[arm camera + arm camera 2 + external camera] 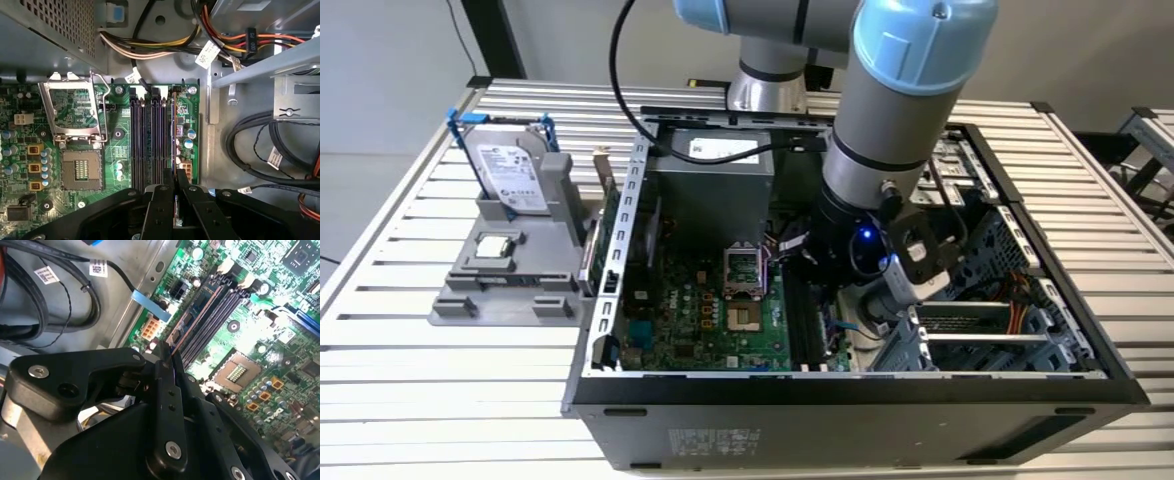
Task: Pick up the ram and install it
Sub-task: 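Insert the ram into the slot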
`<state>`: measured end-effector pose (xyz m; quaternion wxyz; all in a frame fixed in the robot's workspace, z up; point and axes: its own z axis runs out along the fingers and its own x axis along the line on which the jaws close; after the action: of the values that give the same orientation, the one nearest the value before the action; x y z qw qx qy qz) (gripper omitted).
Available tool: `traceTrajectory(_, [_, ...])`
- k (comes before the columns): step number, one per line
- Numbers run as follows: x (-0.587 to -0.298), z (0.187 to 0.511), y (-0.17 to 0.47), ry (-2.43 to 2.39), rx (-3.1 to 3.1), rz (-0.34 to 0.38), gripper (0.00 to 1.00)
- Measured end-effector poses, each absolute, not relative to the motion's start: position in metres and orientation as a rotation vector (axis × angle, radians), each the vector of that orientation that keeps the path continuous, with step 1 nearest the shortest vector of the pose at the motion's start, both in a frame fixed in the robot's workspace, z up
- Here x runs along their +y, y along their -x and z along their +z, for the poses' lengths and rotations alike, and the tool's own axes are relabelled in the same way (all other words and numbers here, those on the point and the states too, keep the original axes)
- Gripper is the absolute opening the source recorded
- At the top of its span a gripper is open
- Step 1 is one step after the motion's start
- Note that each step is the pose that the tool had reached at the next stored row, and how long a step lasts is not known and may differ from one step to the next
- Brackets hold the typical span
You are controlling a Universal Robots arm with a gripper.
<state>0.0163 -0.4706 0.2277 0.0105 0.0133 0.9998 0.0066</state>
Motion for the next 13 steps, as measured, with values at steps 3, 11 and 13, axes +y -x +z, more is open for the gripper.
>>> traceTrajectory(3, [-0.4721,0.2265,-0.0162,-0.041,3.121,0.02,0.0])
traceTrajectory(11, [-0.4746,0.2251,-0.0141,-0.041,3.123,0.019,0.0])
traceTrajectory(13, [-0.4748,0.225,-0.014,-0.041,3.123,0.016,0.0])
